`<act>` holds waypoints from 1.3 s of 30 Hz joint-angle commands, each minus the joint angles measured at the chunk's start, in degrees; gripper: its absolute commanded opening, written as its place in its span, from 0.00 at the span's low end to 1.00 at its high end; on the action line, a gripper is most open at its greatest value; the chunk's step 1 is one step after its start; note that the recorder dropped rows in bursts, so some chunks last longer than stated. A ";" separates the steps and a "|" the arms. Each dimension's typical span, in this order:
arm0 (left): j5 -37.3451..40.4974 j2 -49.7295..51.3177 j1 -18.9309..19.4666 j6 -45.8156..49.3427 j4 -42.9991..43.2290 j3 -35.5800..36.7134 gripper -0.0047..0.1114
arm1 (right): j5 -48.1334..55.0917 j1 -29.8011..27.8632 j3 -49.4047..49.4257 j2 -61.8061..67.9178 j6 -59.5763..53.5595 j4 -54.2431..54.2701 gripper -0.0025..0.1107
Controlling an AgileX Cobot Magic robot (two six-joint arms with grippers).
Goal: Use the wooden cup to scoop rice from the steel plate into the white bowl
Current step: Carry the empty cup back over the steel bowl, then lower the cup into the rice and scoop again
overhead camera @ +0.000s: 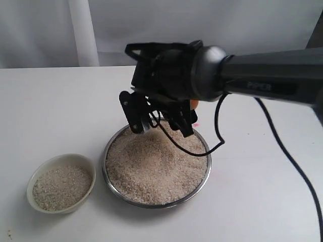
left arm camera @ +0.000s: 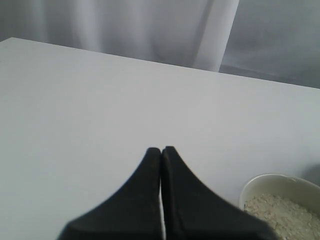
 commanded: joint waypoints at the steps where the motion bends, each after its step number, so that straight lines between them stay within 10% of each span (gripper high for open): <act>1: -0.36 -0.13 -0.27 -0.08 -0.33 -0.20 0.04 | 0.91 0.40 -0.61 3.24 0.44 -2.97 0.02; 39: -0.36 -0.13 -0.27 -0.08 -0.33 -0.20 0.04 | -2.36 5.98 -0.70 8.44 -2.66 1.62 0.02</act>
